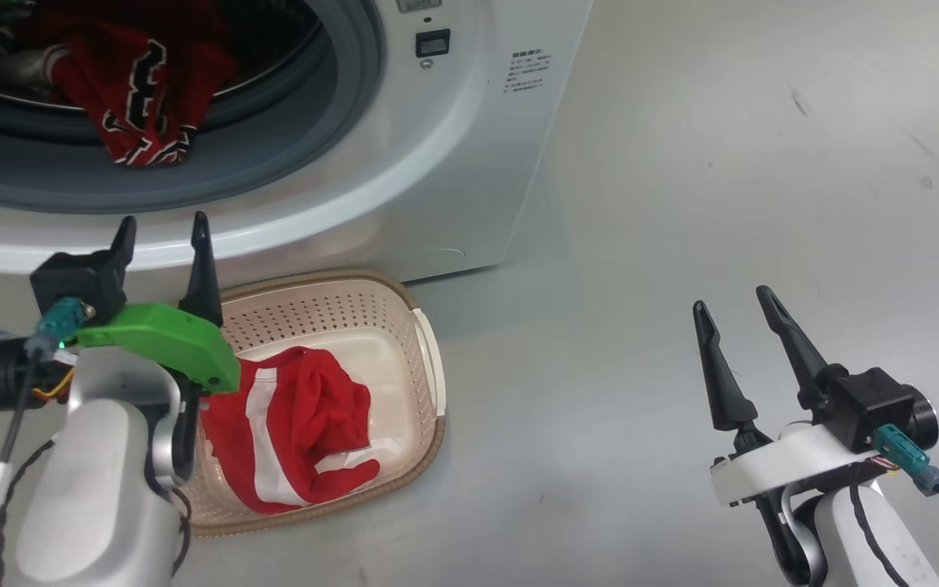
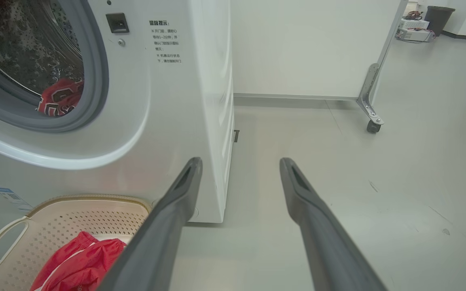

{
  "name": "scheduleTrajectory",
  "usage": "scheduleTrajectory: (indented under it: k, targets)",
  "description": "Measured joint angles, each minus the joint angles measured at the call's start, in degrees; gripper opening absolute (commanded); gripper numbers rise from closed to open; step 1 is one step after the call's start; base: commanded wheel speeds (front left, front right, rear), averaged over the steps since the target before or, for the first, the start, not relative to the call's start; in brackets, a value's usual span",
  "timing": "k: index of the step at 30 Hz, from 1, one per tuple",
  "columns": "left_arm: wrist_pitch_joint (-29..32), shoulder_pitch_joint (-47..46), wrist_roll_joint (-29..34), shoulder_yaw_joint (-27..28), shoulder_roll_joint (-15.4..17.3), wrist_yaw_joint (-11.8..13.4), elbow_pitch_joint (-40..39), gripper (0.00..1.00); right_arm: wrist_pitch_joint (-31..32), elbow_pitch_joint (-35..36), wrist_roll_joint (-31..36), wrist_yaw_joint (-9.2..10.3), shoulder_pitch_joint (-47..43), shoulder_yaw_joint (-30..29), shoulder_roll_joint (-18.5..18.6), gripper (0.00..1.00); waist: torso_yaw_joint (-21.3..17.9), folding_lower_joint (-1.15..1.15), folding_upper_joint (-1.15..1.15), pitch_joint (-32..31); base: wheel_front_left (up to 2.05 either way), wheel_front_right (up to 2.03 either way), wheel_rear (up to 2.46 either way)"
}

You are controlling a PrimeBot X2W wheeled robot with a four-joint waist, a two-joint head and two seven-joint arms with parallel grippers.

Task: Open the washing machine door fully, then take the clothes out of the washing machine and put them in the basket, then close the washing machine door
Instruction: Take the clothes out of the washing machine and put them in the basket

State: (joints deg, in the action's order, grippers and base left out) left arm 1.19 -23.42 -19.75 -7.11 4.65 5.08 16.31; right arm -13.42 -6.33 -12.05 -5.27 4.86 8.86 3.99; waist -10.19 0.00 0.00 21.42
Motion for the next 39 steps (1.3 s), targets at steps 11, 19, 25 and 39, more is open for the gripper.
scheduleTrajectory:
  k: [11,19,25,39]
  targets:
    - [6.46,-9.61,-0.25,1.82,3.75,0.00,6.45,1.00,-0.10,-1.89,-1.97,-0.23,2.75,1.14,-0.52,1.00,-4.34,0.00,0.00,4.45,0.00,0.00,0.00]
    - [12.20,-17.41,0.54,3.19,8.17,0.01,10.69,1.00,-0.57,-3.49,-3.11,-0.69,5.10,1.98,-0.97,1.00,-7.86,0.00,0.00,7.61,0.00,0.00,0.00]
    - [16.66,-21.60,1.12,3.94,10.87,0.26,13.62,1.00,-0.59,-4.68,-4.77,-0.74,6.59,2.90,-1.33,1.00,-10.31,0.00,0.00,9.59,0.00,0.00,0.00]
    - [24.51,-28.58,5.00,4.43,15.85,0.92,19.89,1.00,-0.77,-5.95,-6.09,-1.15,9.21,2.97,-1.49,1.00,-13.51,0.00,0.00,12.84,0.00,0.00,0.00]
